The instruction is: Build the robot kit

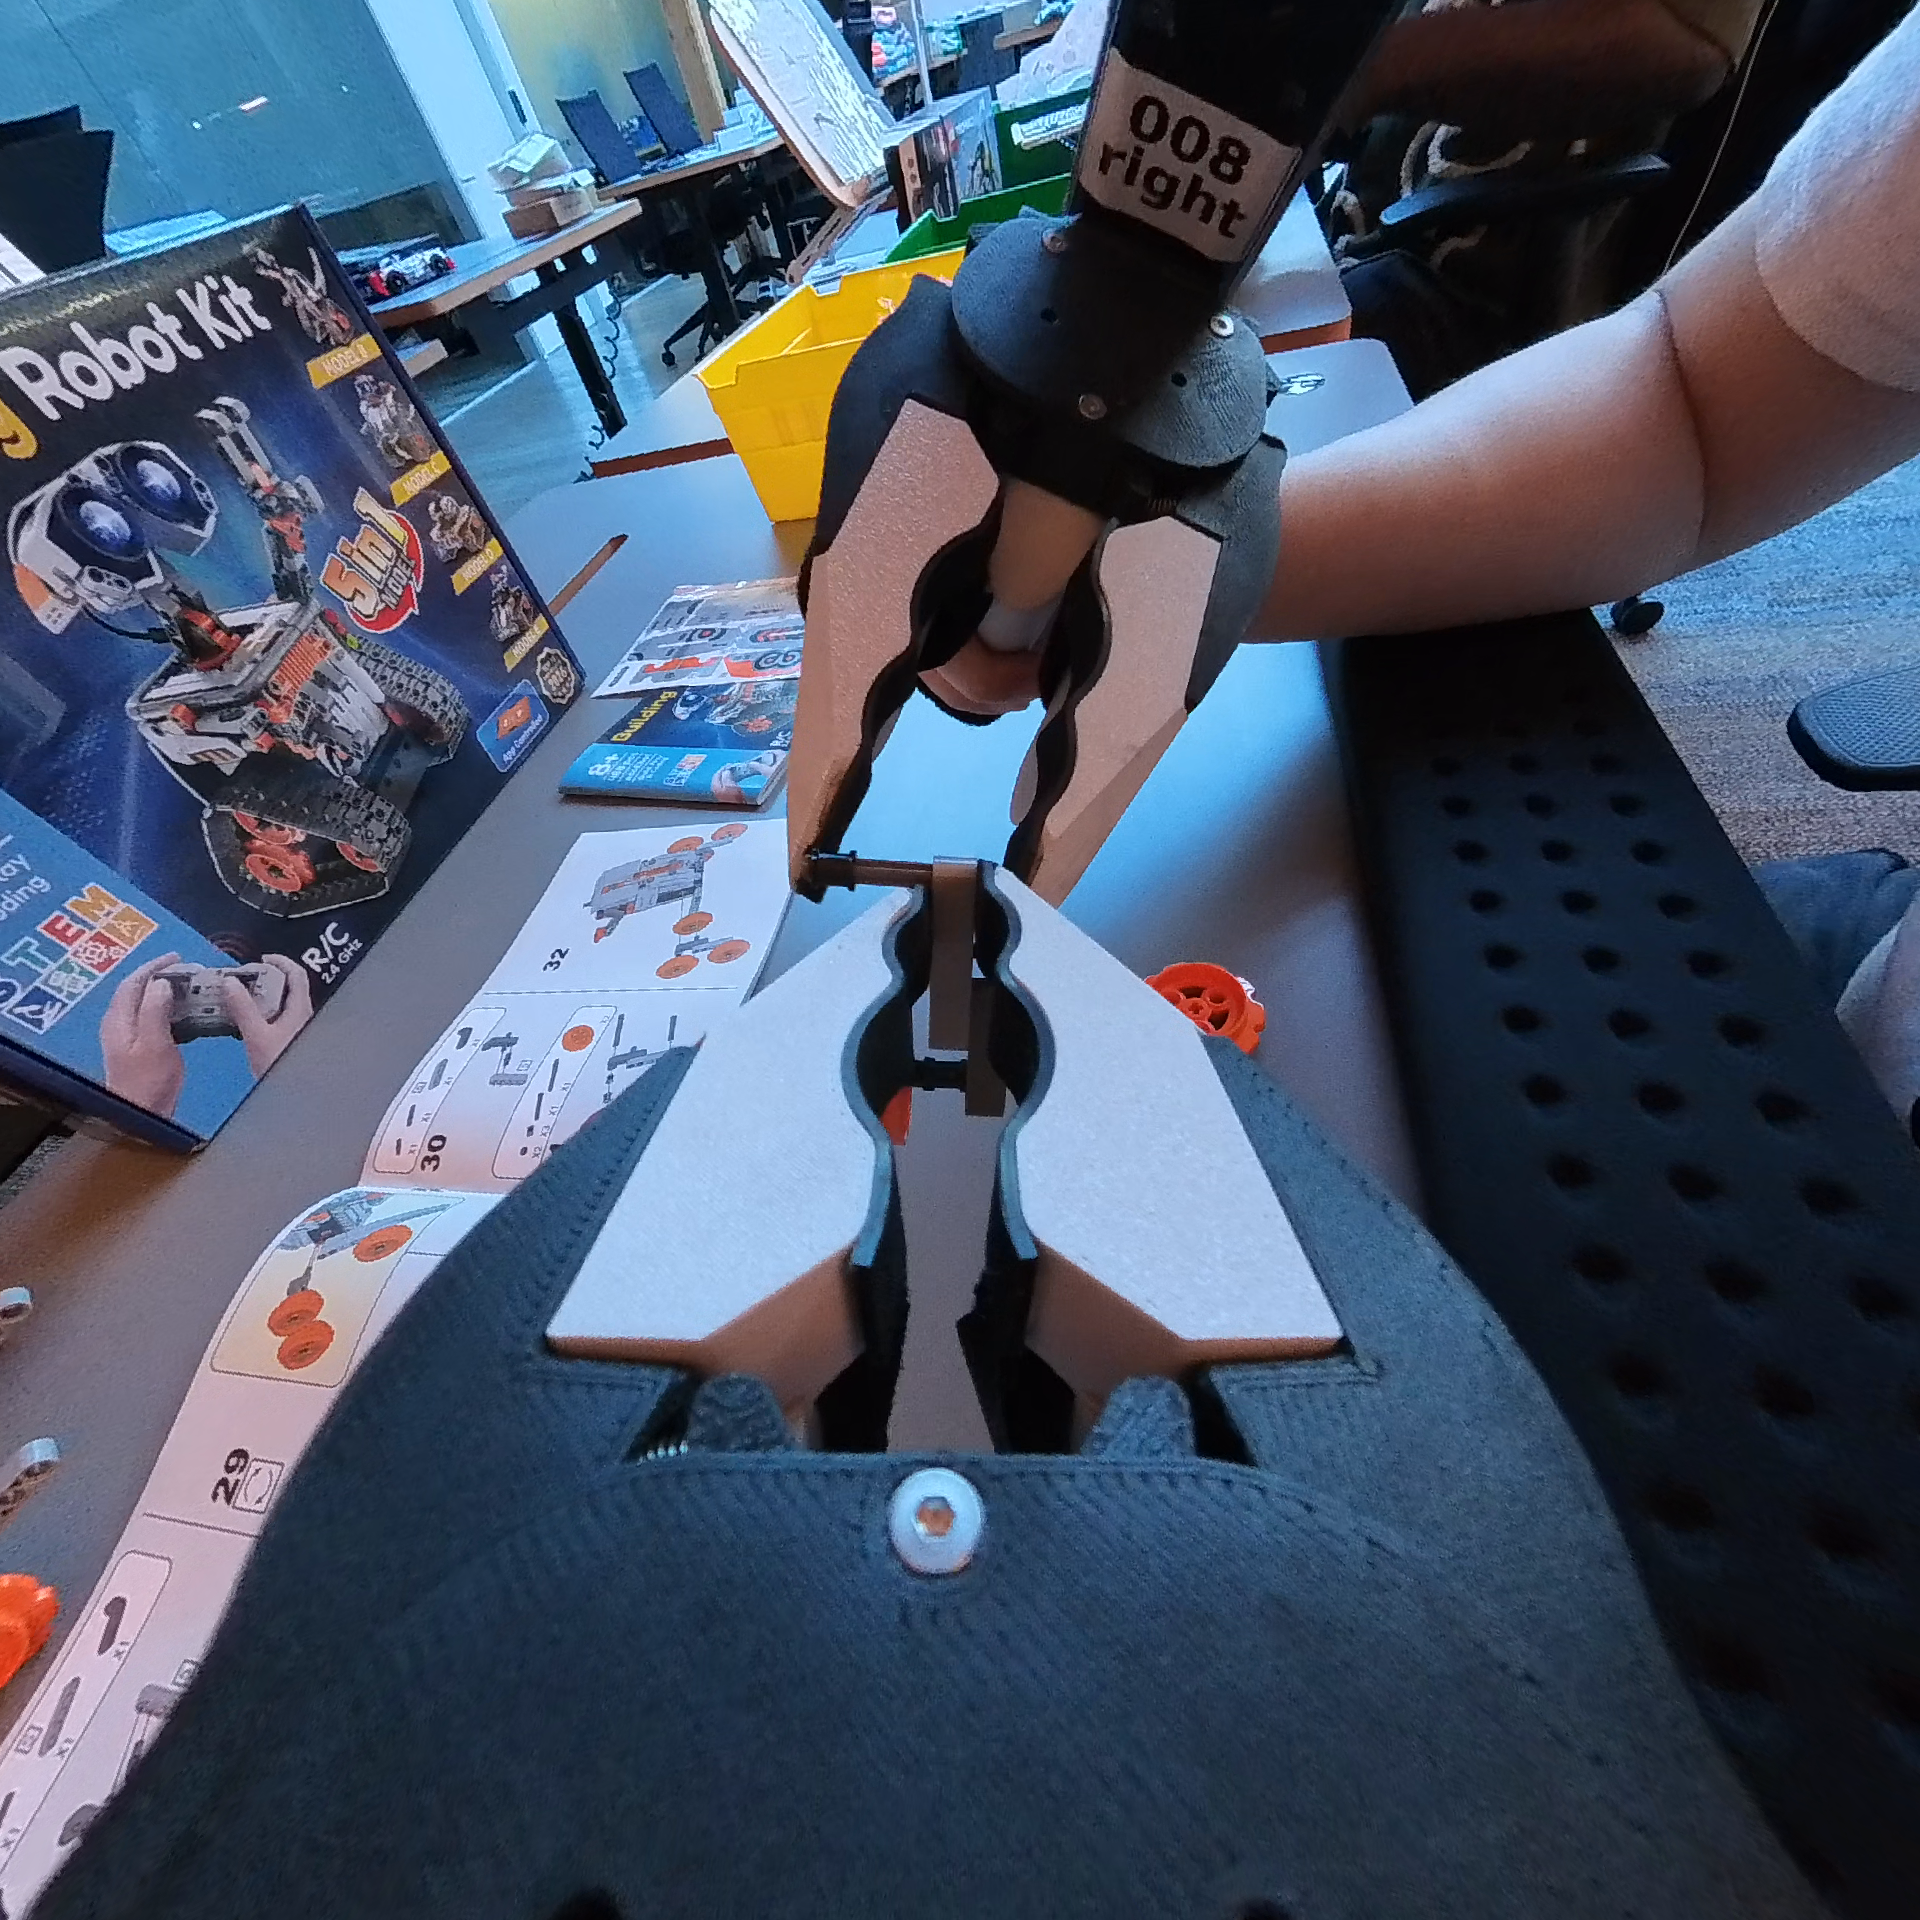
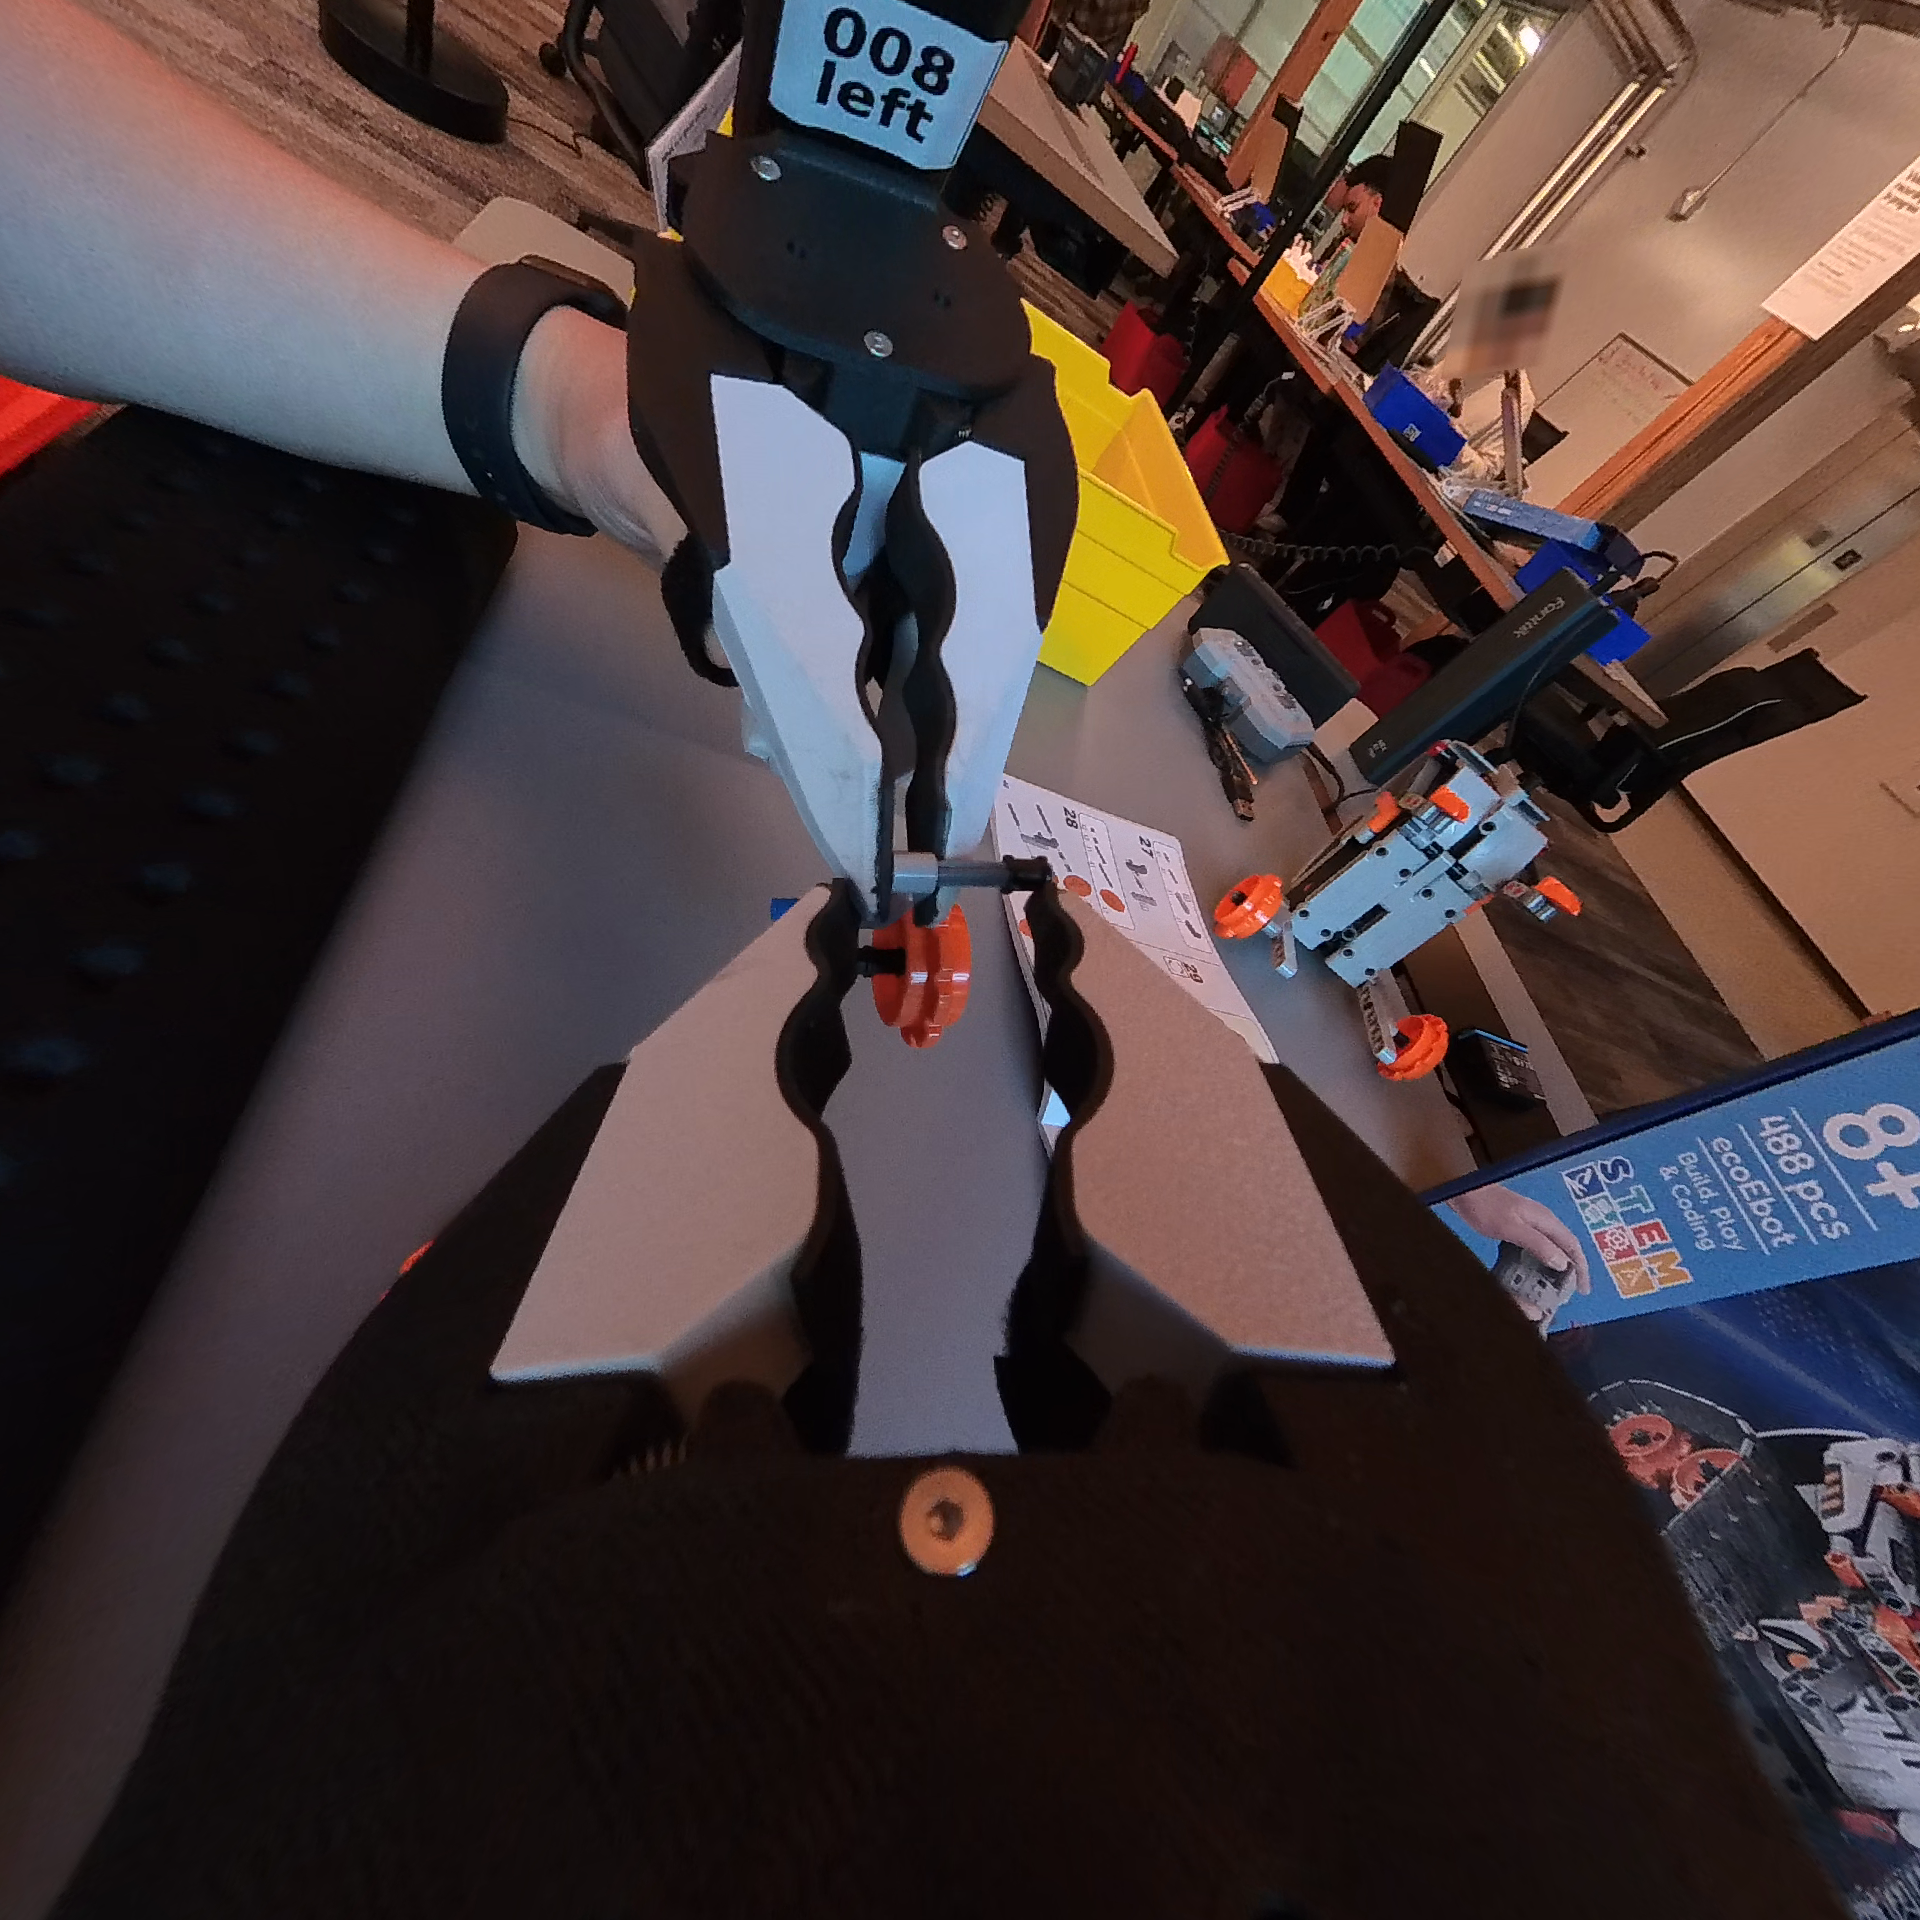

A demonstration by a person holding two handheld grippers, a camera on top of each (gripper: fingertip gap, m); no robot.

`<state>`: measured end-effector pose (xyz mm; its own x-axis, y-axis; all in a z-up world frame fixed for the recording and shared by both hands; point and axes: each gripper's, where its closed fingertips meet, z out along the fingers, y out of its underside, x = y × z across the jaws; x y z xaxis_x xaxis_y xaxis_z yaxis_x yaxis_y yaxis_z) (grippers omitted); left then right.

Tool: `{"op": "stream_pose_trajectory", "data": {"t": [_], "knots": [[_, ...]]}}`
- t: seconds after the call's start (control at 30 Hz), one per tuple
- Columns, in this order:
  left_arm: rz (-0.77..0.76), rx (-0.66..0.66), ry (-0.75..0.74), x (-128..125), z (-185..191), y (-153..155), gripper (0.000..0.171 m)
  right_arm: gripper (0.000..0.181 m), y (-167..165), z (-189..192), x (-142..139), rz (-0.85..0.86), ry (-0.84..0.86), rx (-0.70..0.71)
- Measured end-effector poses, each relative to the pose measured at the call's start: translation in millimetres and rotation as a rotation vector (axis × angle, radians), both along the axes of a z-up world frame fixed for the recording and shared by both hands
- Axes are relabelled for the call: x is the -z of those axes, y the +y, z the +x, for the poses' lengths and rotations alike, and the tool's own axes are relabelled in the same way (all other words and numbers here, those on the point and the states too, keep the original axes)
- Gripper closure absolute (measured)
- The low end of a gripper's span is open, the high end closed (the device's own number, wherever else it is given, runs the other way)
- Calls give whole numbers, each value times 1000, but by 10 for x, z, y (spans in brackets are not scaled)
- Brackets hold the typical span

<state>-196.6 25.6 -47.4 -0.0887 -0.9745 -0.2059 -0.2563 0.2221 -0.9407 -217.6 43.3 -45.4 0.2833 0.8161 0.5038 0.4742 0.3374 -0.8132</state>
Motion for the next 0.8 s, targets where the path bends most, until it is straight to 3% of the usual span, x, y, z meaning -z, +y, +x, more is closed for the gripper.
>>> {"op": "stream_pose_trajectory", "data": {"t": [0.13, 0.5, 0.63, 0.8], "knots": [[-18, -8, -12, -22, -4, 11, 167, 157, -16, -8, -12, 13, 5, -6], [17, -31, -27, -33, -22, 70, 166, 156, 42, -21, -15, 28, 7, 21], [7, -17, -35, -42, -52, 66, 166, 147, -25, -47, -10, -104, 98, -74], [-209, 131, -165, -269, -156, -74, 167, 129, -87, 54, -175, -373, 312, -207]]}}
